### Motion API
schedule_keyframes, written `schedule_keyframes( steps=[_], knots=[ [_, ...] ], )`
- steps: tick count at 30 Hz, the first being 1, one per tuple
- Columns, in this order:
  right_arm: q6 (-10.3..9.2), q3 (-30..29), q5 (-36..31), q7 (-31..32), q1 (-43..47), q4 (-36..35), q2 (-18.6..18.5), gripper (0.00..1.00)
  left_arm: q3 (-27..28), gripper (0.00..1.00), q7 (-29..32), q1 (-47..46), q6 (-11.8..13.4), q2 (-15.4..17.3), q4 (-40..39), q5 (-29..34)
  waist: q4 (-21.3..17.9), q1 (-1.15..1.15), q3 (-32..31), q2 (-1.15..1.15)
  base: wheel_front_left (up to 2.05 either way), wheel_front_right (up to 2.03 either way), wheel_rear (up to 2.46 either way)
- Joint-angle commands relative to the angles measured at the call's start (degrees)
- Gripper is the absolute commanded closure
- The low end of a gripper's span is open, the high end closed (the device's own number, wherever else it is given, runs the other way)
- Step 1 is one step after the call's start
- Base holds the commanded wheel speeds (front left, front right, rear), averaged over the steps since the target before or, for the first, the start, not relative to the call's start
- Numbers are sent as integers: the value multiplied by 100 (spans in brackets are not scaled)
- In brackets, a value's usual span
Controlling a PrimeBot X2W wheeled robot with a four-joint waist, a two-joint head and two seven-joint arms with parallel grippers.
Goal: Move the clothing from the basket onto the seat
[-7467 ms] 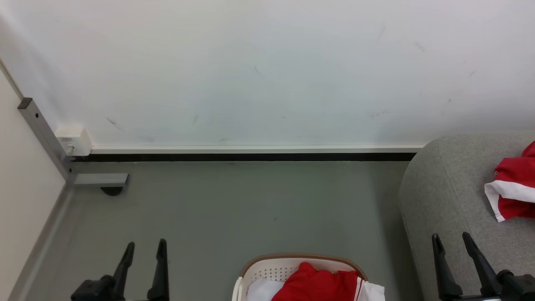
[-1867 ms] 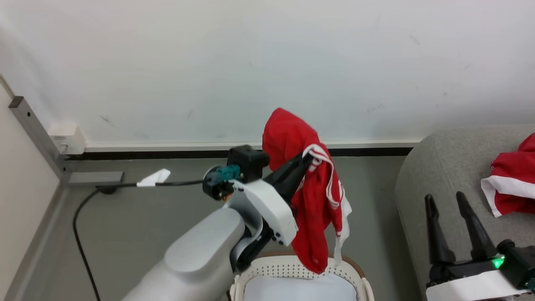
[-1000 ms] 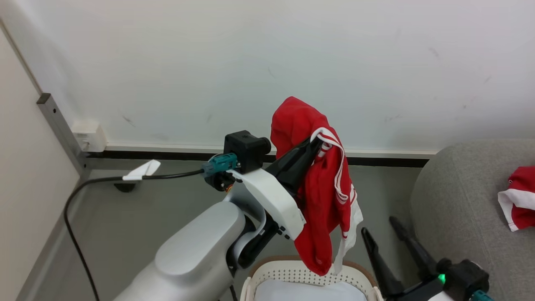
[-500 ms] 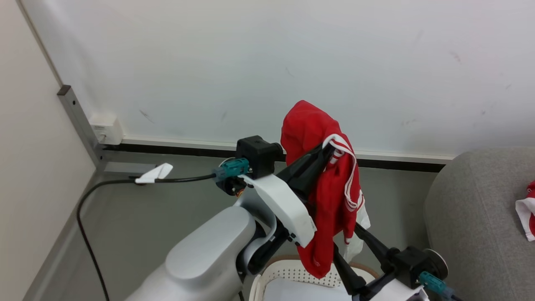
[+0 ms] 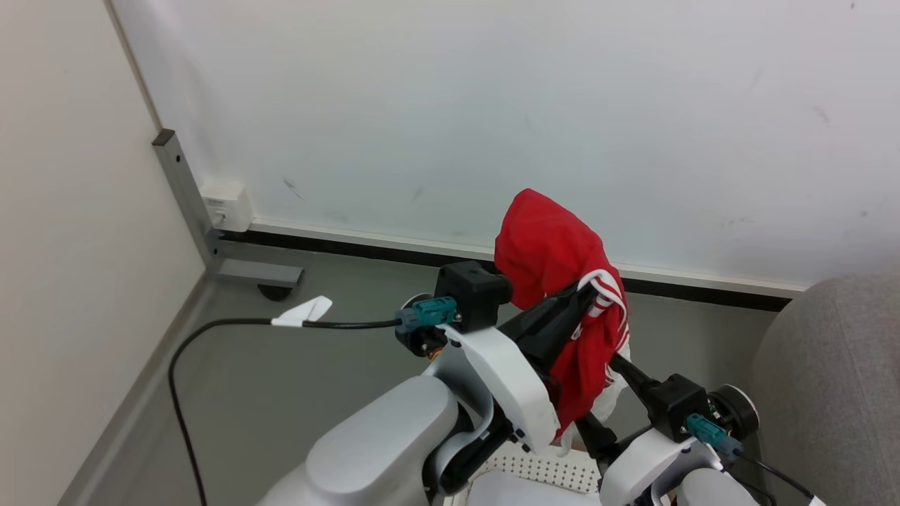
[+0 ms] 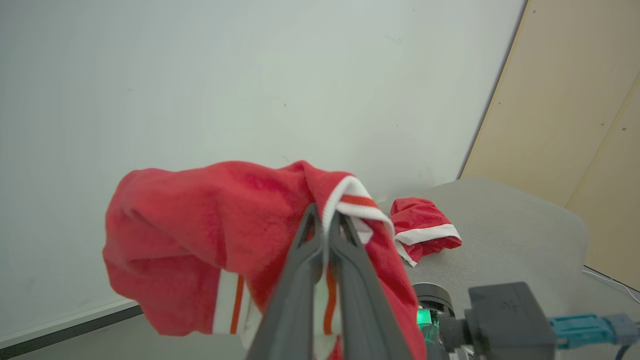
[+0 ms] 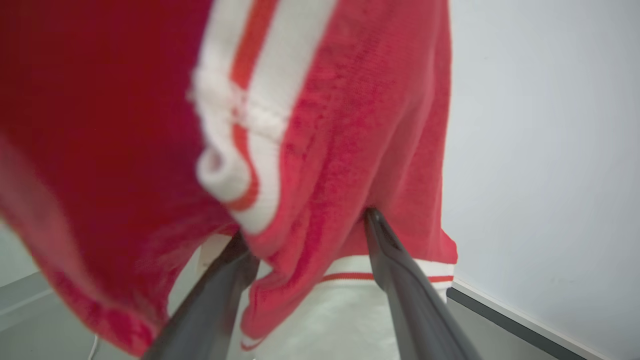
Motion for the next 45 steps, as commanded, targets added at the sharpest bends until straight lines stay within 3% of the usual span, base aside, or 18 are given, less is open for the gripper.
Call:
schedule_keyframes(
  steps=[1, 2, 3, 5, 15, 25, 26, 27, 28, 29, 30, 45],
  knots=[
    [-13, -15, -12, 5, -108, 41, -8, 0, -2, 100, 21, 55, -14, -12, 7, -55, 25, 0, -10, 0, 0, 0, 0],
    [-13, -18, -13, 5, -127, 86, 2, 9, -10, 100, 21, 63, -13, -19, 13, -62, 40, 0, -15, 0, 0, 0, 0],
    [-13, -4, 4, 5, -147, 116, 15, 53, -21, 100, 19, 69, -13, -24, 18, -66, 55, 0, -20, 0, 0, 0, 0],
    [-13, 1, 42, 5, -185, 123, 36, 100, -37, 100, 24, 77, -10, -28, 32, -74, 75, 0, -30, 0, 0, 0, 0],
    [-13, -122, 194, 4, 25, -97, 24, 100, -16, 100, -23, 148, 34, 50, 101, -104, 13, 0, -8, 0, 0, 0, 0],
    [-13, -670, 420, 2, 494, -887, -195, 100, -33, 100, -105, 299, 72, 116, 165, -146, -261, 0, 84, 0, 0, 0, 0],
    [-13, -727, 449, 2, 526, -936, -223, 100, -59, 93, -99, 303, 59, 117, 161, -137, -303, 0, 96, 0, 0, 0, 0],
    [-13, -783, 475, 2, 548, -987, -245, 100, -92, 66, -93, 315, 43, 116, 149, -129, -353, 0, 110, 0, 0, 0, 0],
    [-13, -841, 486, 2, 557, -1043, -282, 100, -119, 51, -104, 330, 18, 116, 131, -118, -406, 0, 125, 0, 0, 0, 0],
    [-13, -914, 485, 2, 570, -1095, -314, 100, -142, 21, -120, 347, -1, 114, 113, -103, -458, 0, 138, 0, 0, 0, 0],
    [-13, -985, 472, 2, 588, -1139, -328, 100, -172, 1, -120, 363, -8, 114, 92, -90, -515, 0, 151, 0, 0, 0, 0],
    [-13, -2185, 363, 2, 882, -1813, -645, 100, -446, 0, -270, 543, -43, 287, -253, 114, -1739, 0, 323, 0, 0, 0, 0]
  ],
)
